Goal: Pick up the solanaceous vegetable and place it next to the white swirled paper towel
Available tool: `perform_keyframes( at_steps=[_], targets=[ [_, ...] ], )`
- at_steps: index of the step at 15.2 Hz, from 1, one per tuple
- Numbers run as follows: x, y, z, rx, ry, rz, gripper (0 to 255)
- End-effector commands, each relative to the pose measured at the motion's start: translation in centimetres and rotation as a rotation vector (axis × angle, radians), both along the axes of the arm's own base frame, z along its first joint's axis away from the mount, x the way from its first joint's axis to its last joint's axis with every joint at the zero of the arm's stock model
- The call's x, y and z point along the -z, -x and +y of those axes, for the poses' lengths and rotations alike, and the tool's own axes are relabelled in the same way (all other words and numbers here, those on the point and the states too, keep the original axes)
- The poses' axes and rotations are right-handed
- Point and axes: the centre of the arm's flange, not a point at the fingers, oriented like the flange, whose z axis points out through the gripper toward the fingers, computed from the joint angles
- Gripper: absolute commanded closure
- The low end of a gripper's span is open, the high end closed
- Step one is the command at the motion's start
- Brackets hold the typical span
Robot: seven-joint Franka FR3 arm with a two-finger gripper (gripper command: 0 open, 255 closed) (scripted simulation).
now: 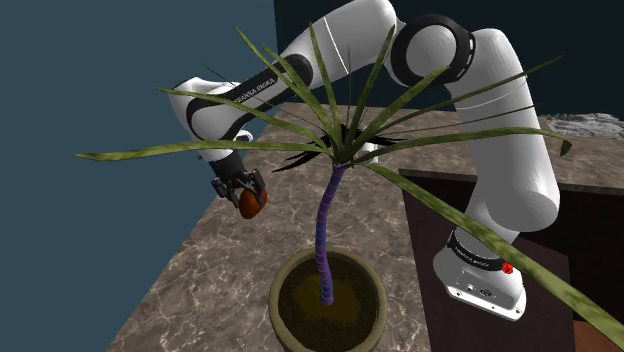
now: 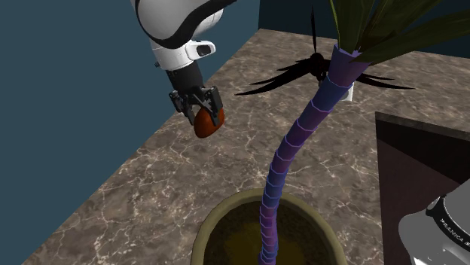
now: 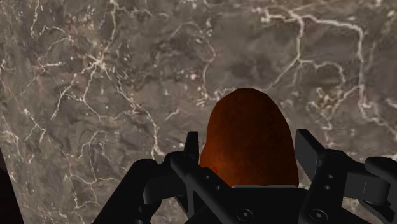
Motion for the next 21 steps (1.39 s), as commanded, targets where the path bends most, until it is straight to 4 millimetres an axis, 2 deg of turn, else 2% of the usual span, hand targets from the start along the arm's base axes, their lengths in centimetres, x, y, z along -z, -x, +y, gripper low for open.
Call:
perform_keyframes(
  at_steps=[1, 21],
  targets=[
    [-1.1, 0.0, 0.0, 0.0, 0.0, 0.0, 255],
    [-11.7, 0.0, 0.0, 0.0, 0.0, 0.0, 255]
  ],
)
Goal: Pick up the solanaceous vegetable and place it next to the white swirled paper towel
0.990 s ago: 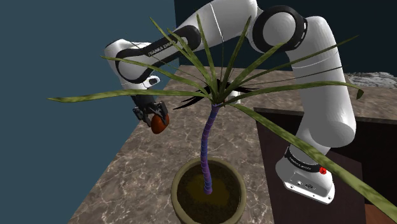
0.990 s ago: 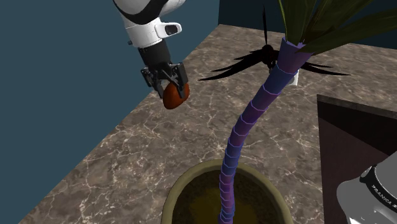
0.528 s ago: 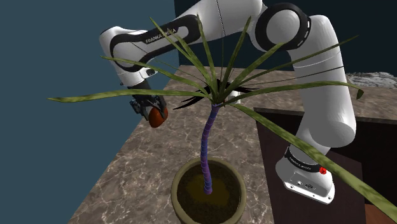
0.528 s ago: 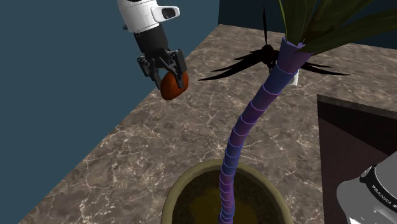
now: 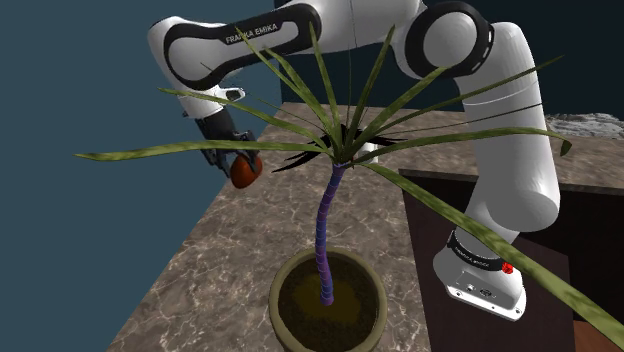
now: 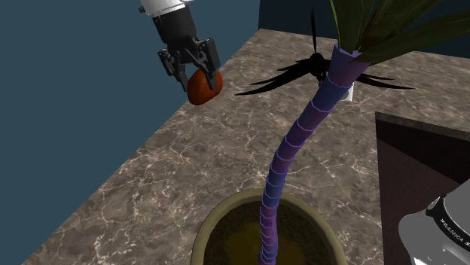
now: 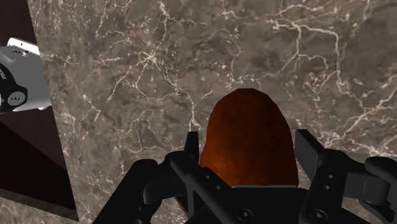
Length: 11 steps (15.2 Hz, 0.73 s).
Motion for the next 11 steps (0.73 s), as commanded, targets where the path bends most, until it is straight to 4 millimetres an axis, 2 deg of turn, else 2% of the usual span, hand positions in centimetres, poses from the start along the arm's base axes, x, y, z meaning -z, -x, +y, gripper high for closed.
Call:
perform_keyframes(
  at_steps=[1, 4, 11],
  targets=[
    [-1.0, 0.1, -0.1, 0.0, 0.0, 0.0, 255],
    [-2.2, 0.1, -0.1, 0.0, 0.0, 0.0, 255],
    [-2.2, 2.9, -8.9, 0.0, 0.0, 0.0, 255]
  ],
)
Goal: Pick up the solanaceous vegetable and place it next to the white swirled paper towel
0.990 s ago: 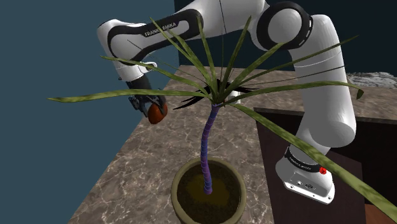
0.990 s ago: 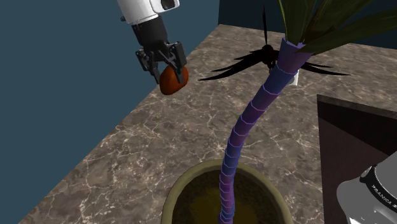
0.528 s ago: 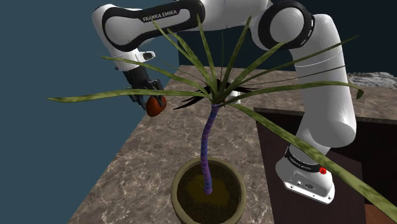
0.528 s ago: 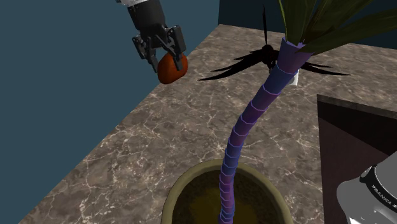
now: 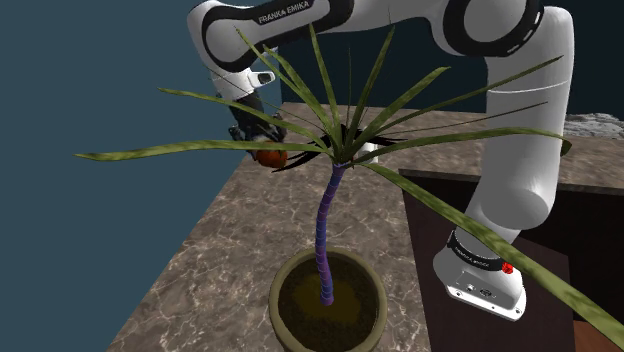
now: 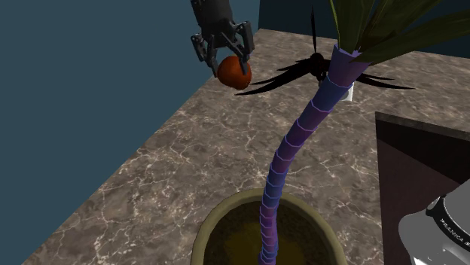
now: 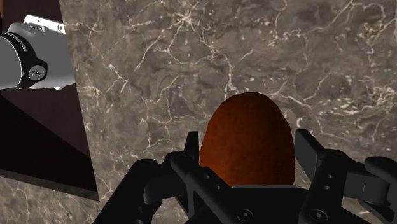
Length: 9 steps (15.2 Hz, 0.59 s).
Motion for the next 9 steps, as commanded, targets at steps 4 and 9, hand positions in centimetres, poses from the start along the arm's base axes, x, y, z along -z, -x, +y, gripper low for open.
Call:
perform_keyframes(
  at_steps=[4, 9],
  targets=[
    [0.1, 2.1, -6.3, 0.0, 0.0, 0.0, 255],
    [0.1, 4.1, -12.6, 0.0, 0.0, 0.0, 255]
  ],
)
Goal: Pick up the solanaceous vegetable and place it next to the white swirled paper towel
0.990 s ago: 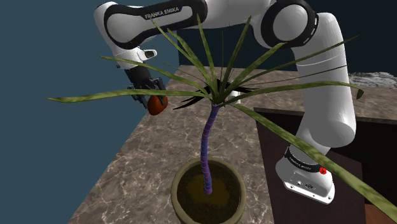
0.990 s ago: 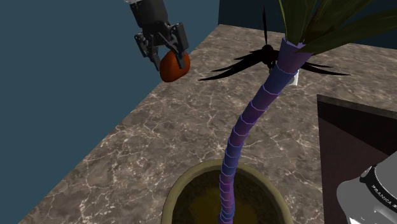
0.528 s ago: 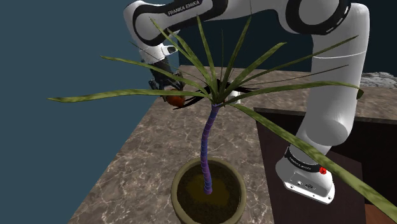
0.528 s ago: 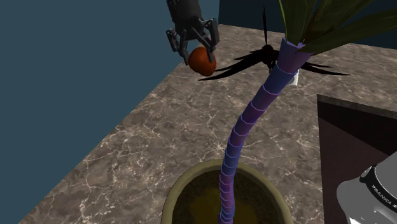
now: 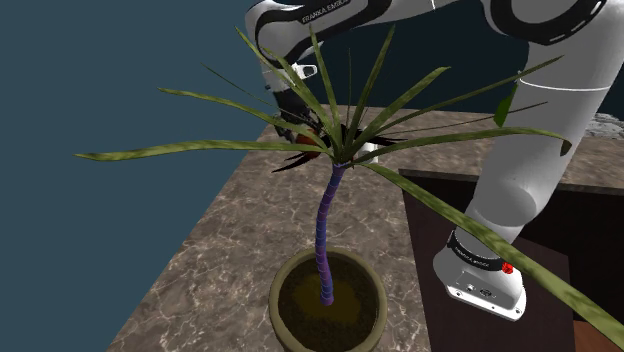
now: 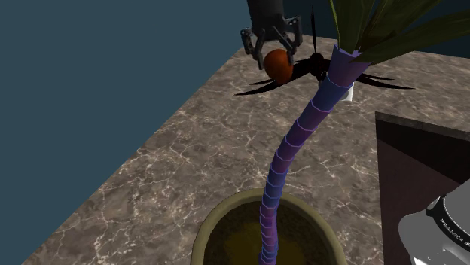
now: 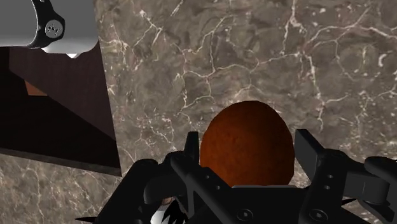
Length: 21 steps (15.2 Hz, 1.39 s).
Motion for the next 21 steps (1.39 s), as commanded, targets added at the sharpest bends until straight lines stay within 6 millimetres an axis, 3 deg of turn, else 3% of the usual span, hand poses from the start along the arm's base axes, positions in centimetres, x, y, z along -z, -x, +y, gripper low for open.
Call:
perform_keyframes(
  at_steps=[1, 21],
  targets=[
    [-0.2, 0.7, -2.3, -0.002, 0.0, 0.0, 255],
    [-0.2, 8.8, -27.4, -0.002, 0.0, 0.0, 255]
  ],
)
